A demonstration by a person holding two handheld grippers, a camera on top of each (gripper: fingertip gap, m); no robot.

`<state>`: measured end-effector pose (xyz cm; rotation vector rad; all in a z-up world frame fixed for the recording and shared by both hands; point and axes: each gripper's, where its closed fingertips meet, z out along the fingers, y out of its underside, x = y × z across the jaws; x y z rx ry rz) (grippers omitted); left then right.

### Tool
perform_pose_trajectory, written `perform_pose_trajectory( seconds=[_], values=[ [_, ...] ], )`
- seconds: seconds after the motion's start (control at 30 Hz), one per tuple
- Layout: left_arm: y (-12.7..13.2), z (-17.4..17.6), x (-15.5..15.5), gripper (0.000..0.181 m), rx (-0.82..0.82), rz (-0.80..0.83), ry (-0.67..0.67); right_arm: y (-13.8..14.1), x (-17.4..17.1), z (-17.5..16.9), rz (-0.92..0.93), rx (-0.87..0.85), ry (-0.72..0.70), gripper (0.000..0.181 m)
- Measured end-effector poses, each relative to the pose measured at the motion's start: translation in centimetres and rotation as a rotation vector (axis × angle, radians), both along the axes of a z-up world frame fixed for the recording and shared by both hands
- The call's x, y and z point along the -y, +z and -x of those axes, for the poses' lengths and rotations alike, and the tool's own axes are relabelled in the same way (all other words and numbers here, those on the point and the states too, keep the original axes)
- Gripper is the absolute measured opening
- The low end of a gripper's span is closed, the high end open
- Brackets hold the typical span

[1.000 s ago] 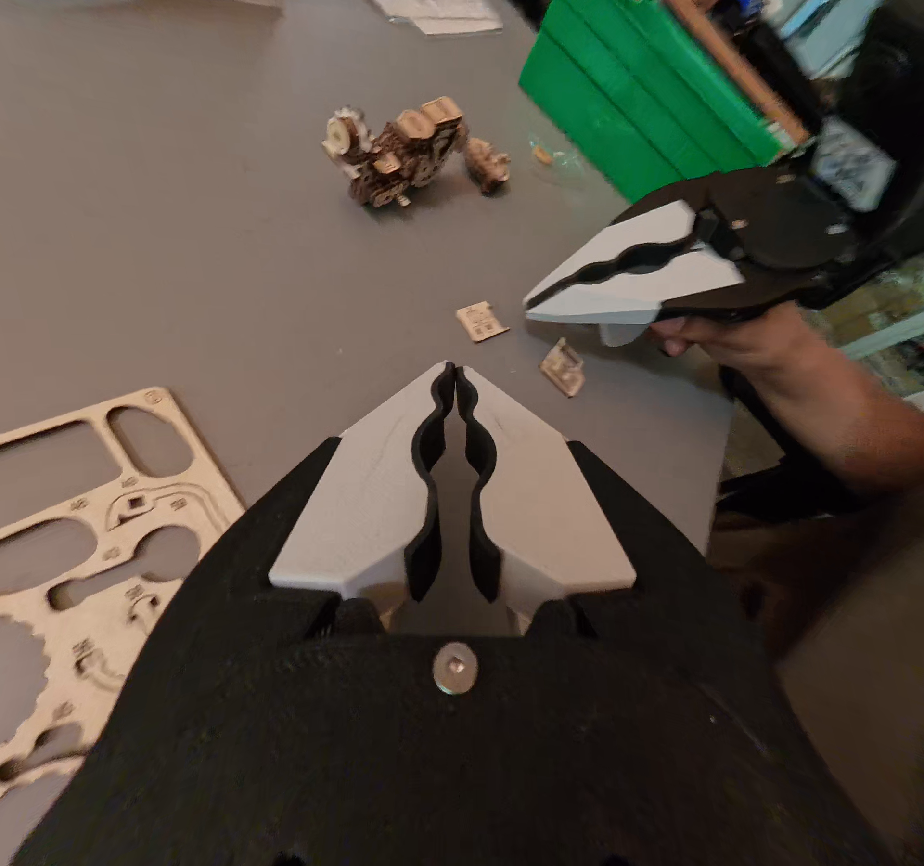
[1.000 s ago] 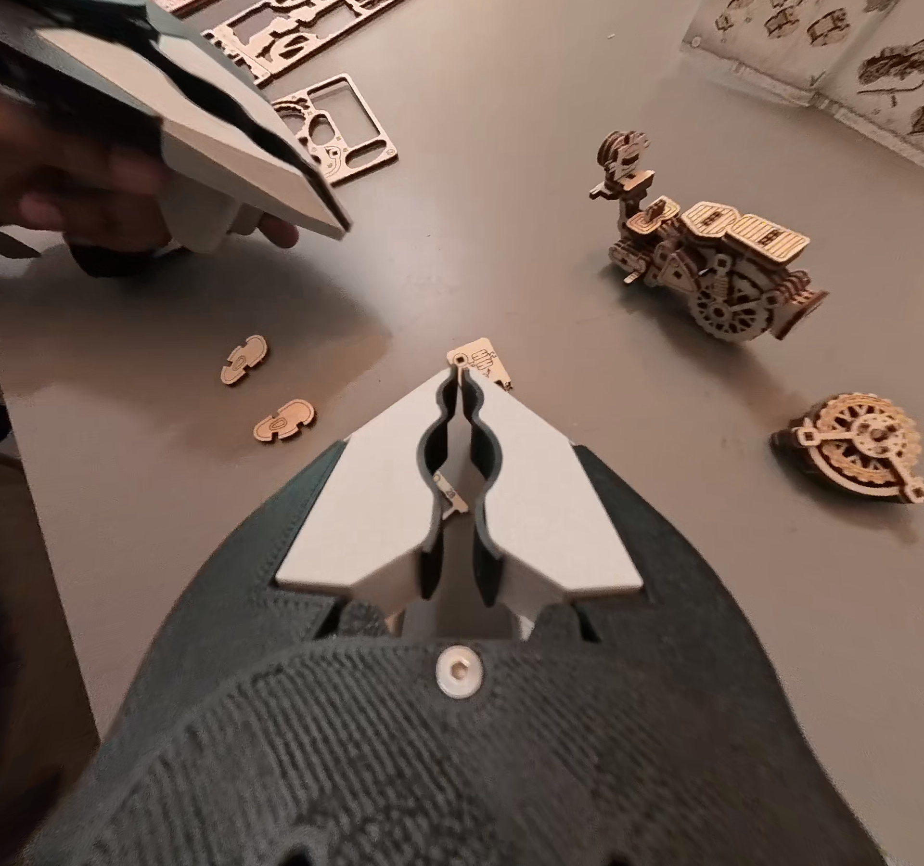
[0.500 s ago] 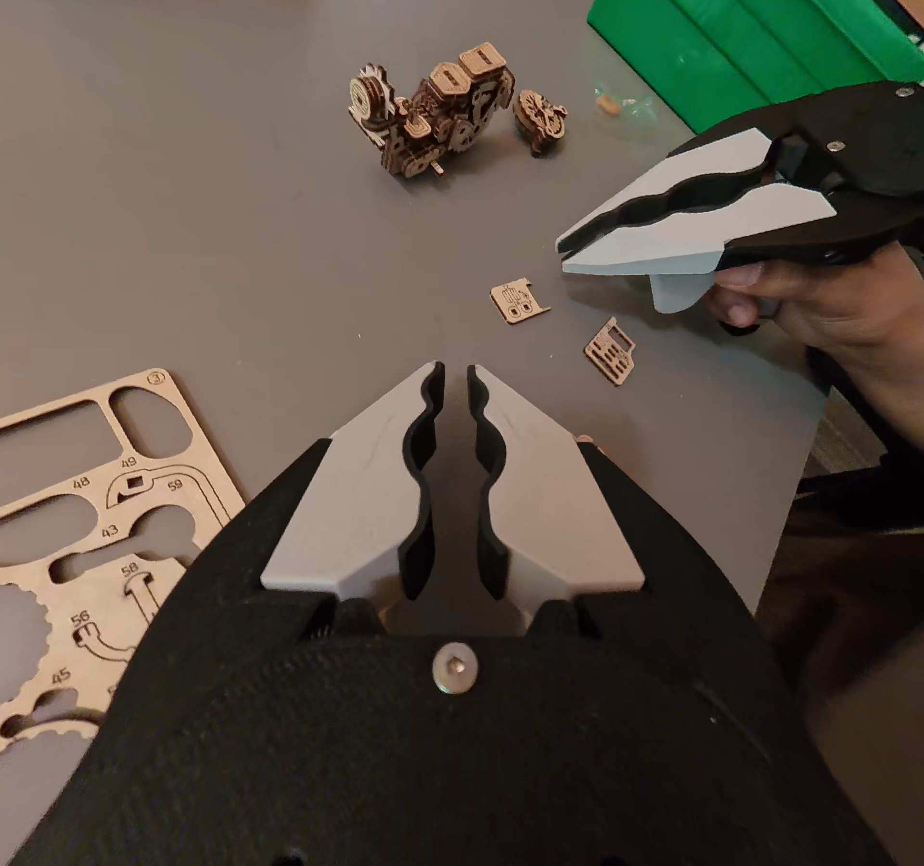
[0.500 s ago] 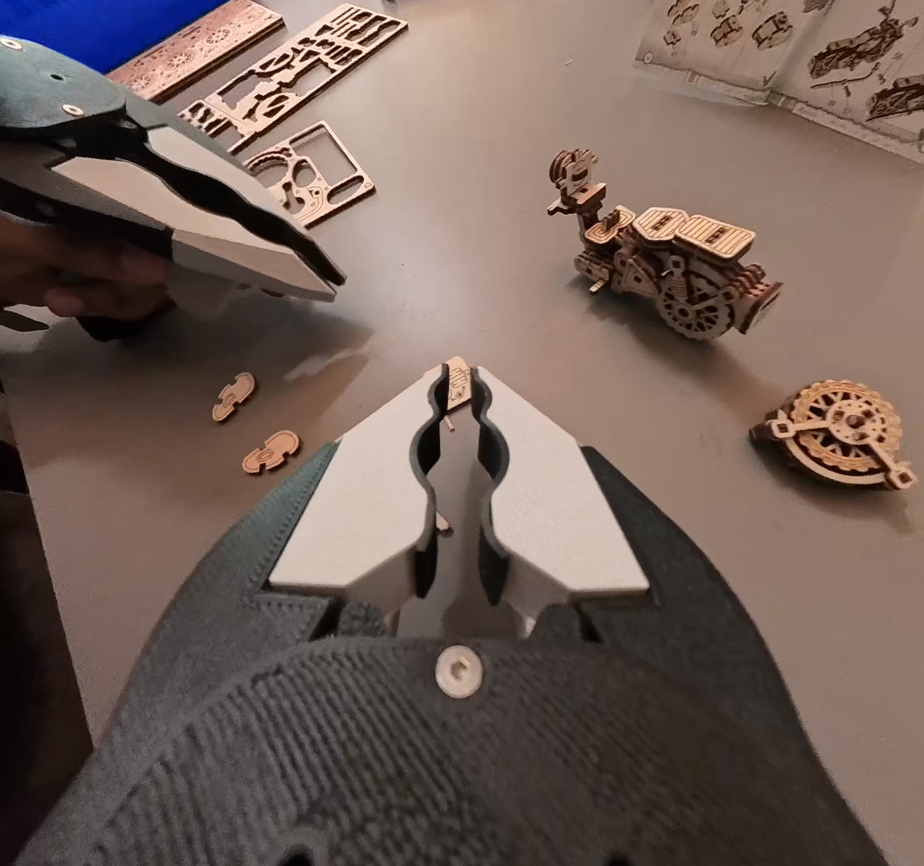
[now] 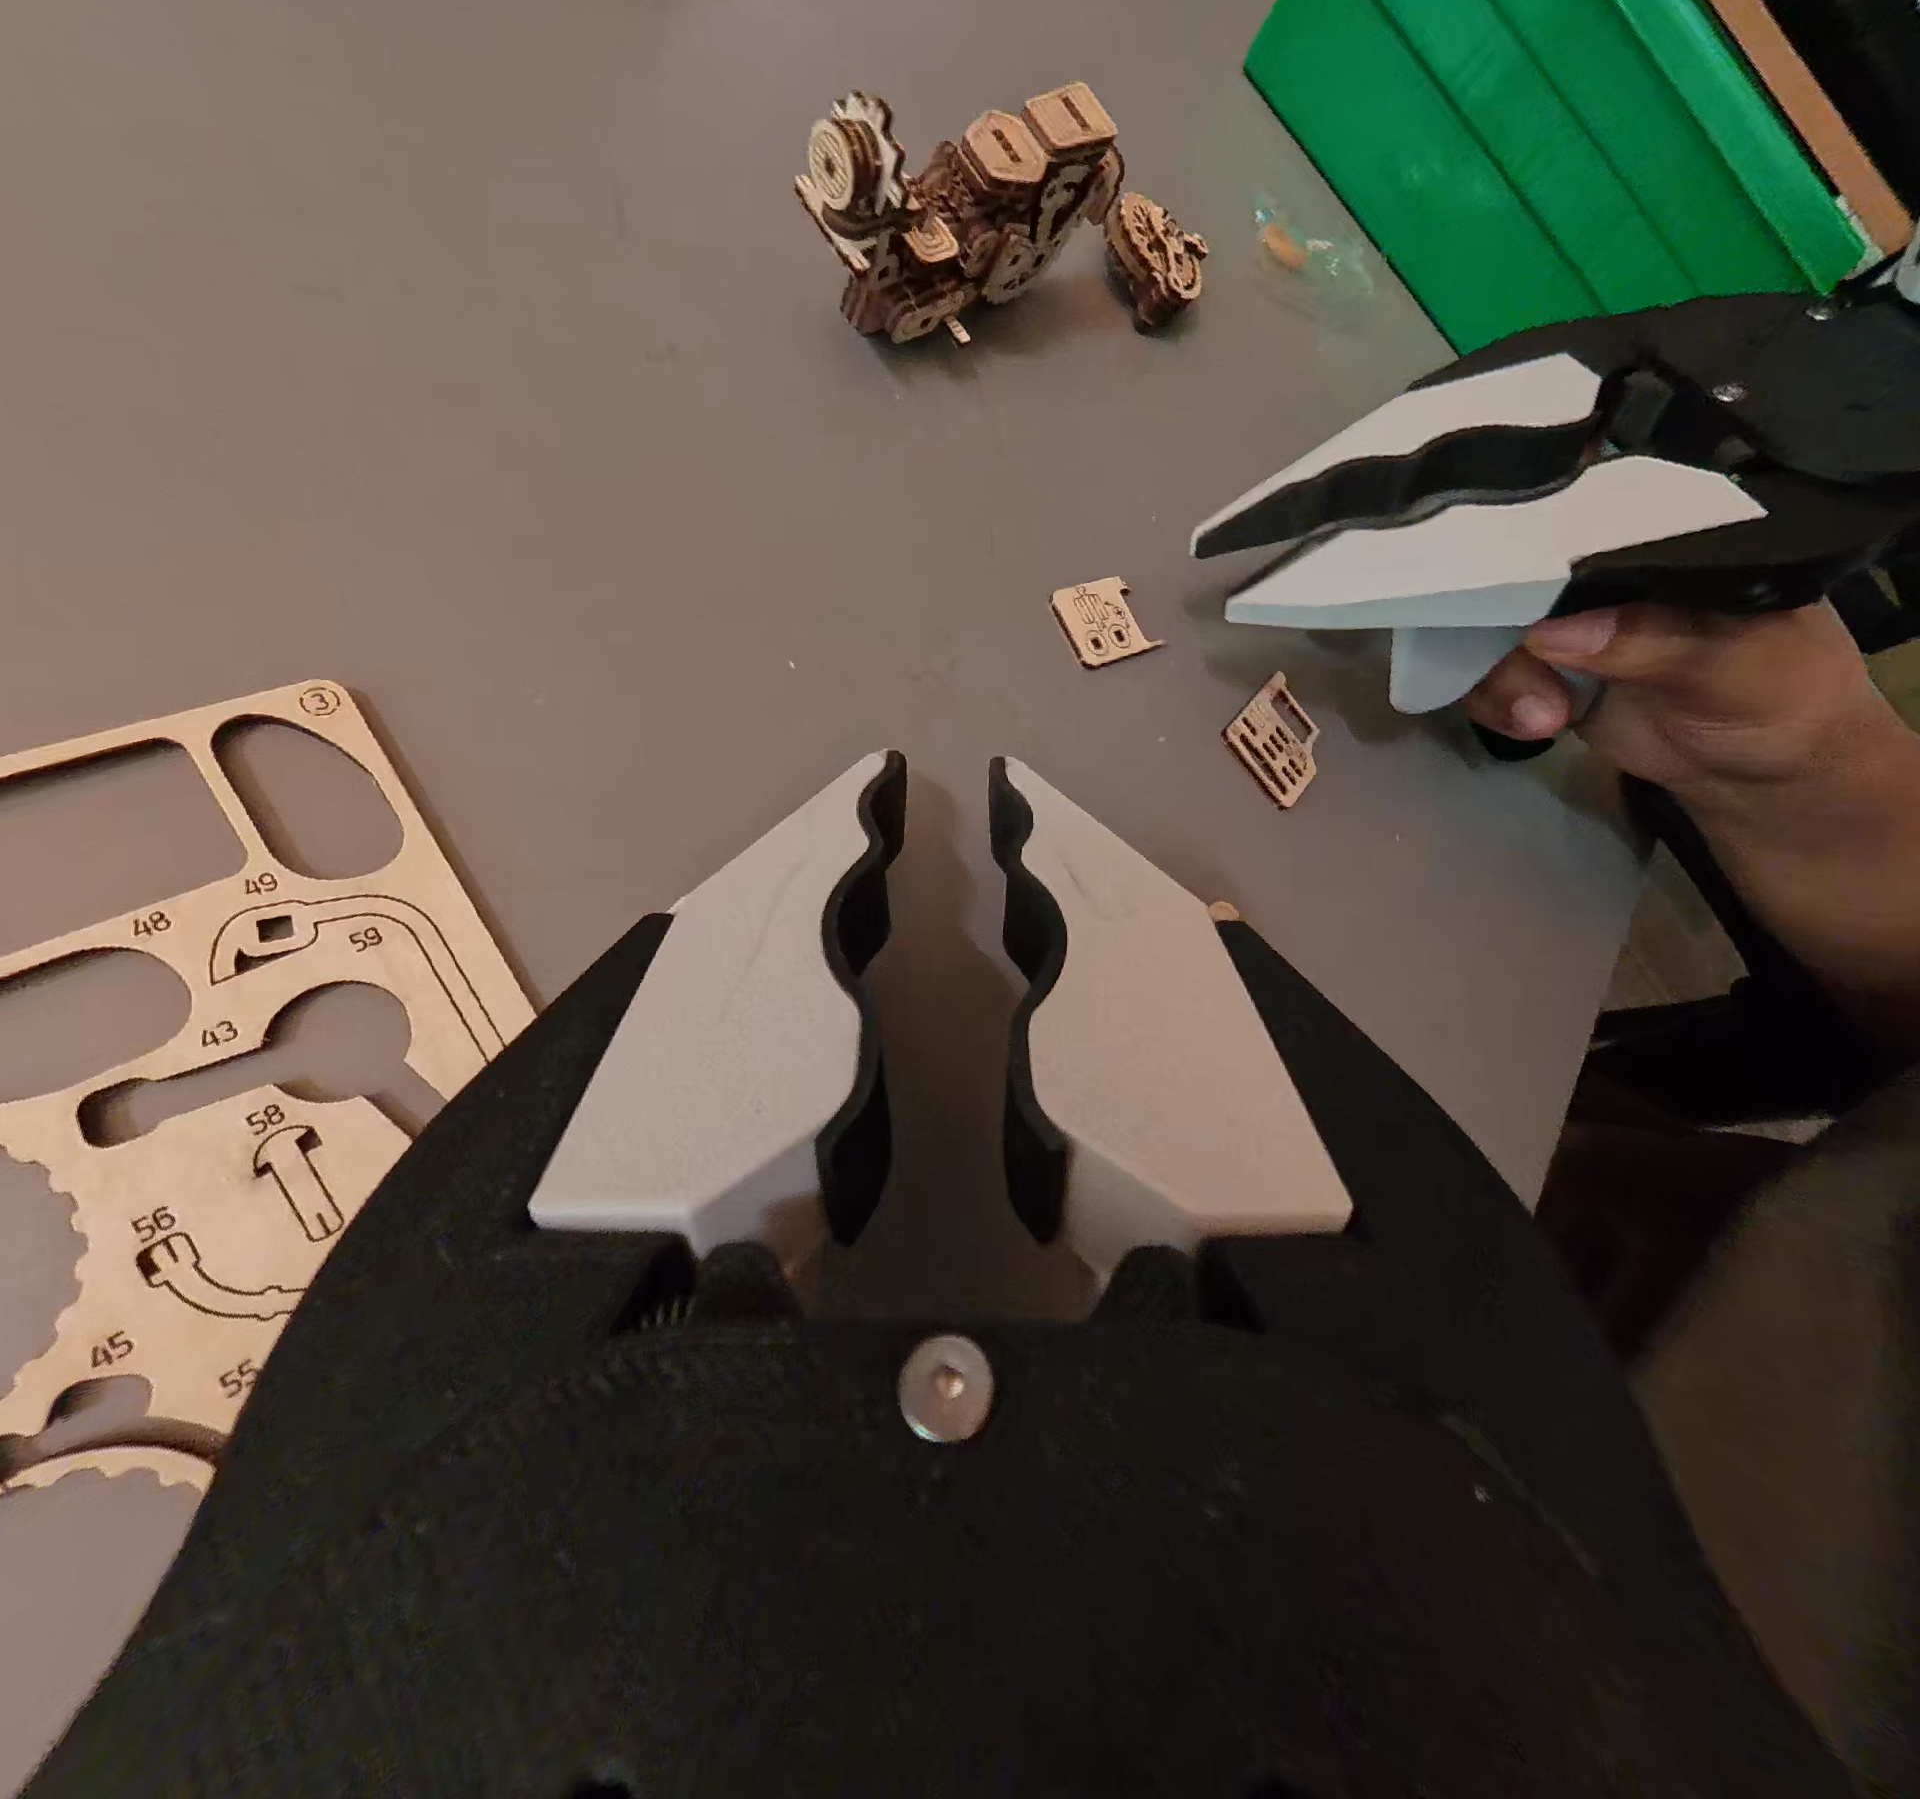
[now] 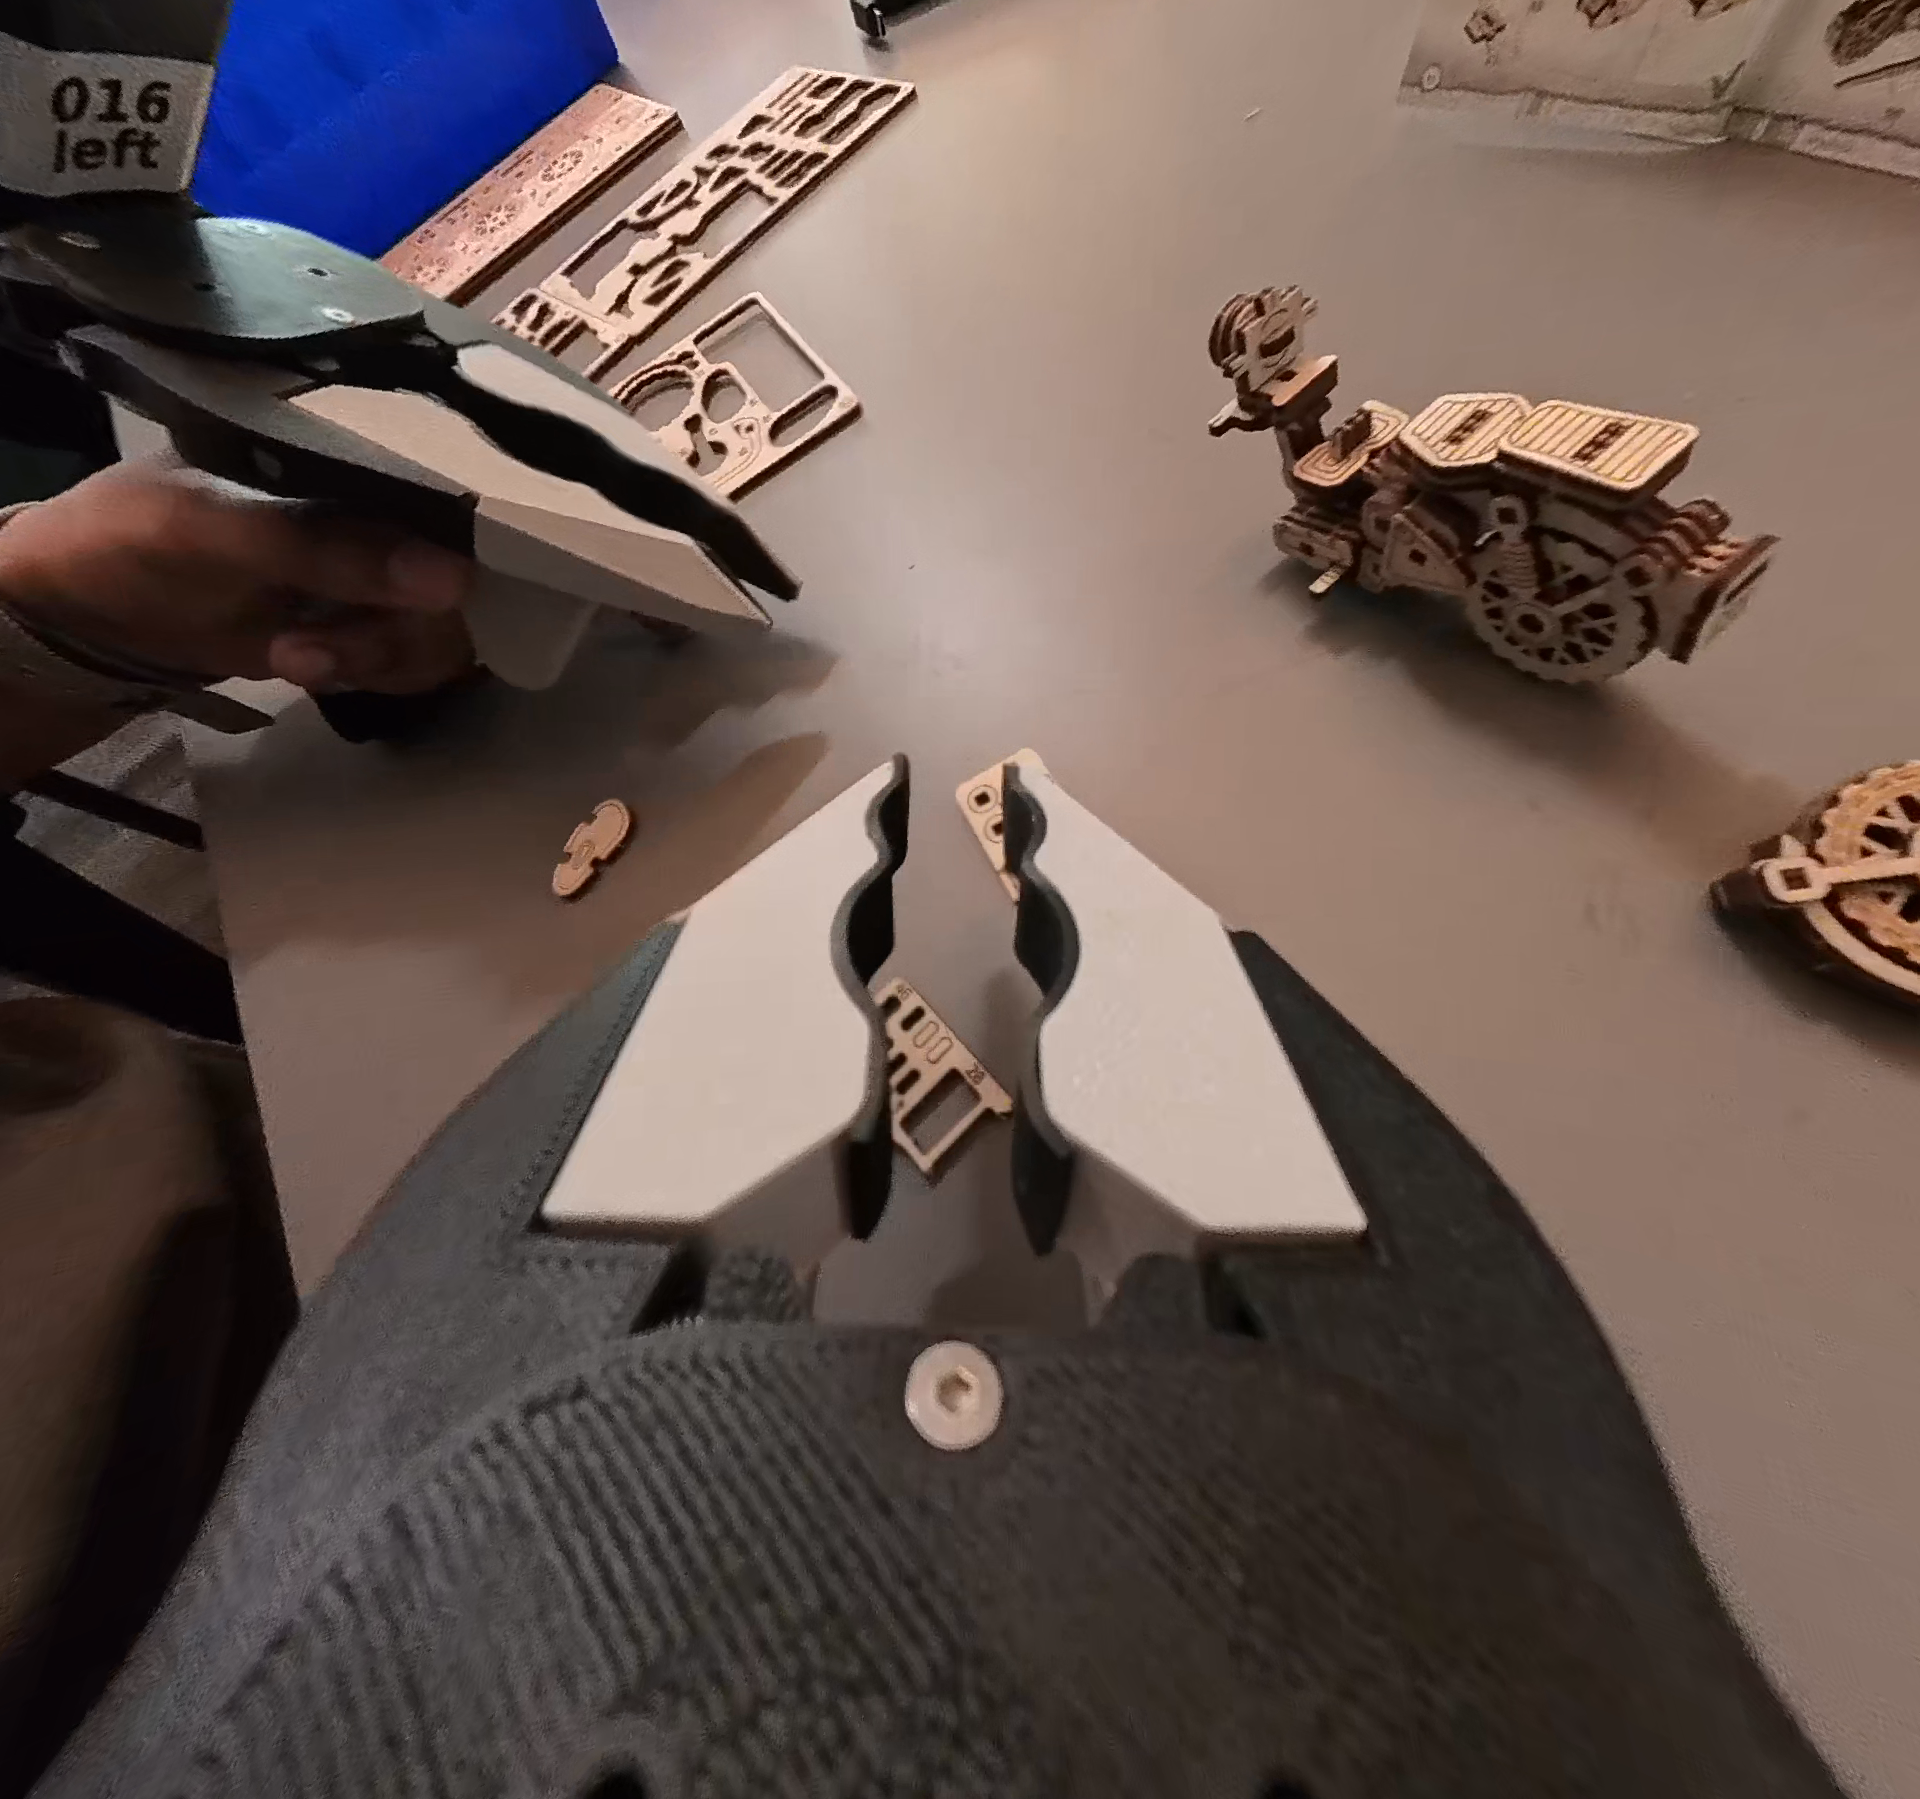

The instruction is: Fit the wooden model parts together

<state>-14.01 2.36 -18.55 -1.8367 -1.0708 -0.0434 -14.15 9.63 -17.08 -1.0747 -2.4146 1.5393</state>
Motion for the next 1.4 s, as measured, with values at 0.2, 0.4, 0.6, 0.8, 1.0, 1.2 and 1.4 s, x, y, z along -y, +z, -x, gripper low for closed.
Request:
perform_pose_trajectory(
  seconds=[0.2, 0.4, 0.6, 0.8, 1.0, 1.2, 1.4],
  values=[
    [0.2, 1.0, 0.3, 0.015, -0.003, -0.016, 0.023, 0.0, -0.1, 0.0, 0.008, 0.011, 0.000, 0.017],
    [1.7, 1.0, 0.2, 0.016, -0.031, -0.094, 0.025, 0.1, -0.2, 0.0, 0.020, 0.015, -0.005, 0.017],
    [4.0, 1.4, 0.6, 0.022, 0.063, -0.358, 0.067, 0.1, -0.1, -0.1, 0.023, 0.017, 0.001, 0.017],
    [4.2, 1.2, 0.4, 0.024, 0.049, -0.382, 0.040, 0.2, 0.0, -0.1, 0.032, 0.024, 0.004, 0.017],
    [4.3, 0.8, 0.0, 0.024, -0.014, -0.329, -0.002, 0.2, 0.1, -0.3, 0.036, 0.027, 0.010, 0.018],
    [4.6, 0.9, 0.1, 0.024, -0.001, -0.372, 0.004, 0.1, 0.1, -0.2, 0.036, 0.029, 0.009, 0.017],
    [3.8, 0.6, -0.3, 0.024, -0.054, -0.266, -0.030, 0.2, 0.2, -0.2, 0.039, 0.031, 0.010, 0.017]
  ],
)
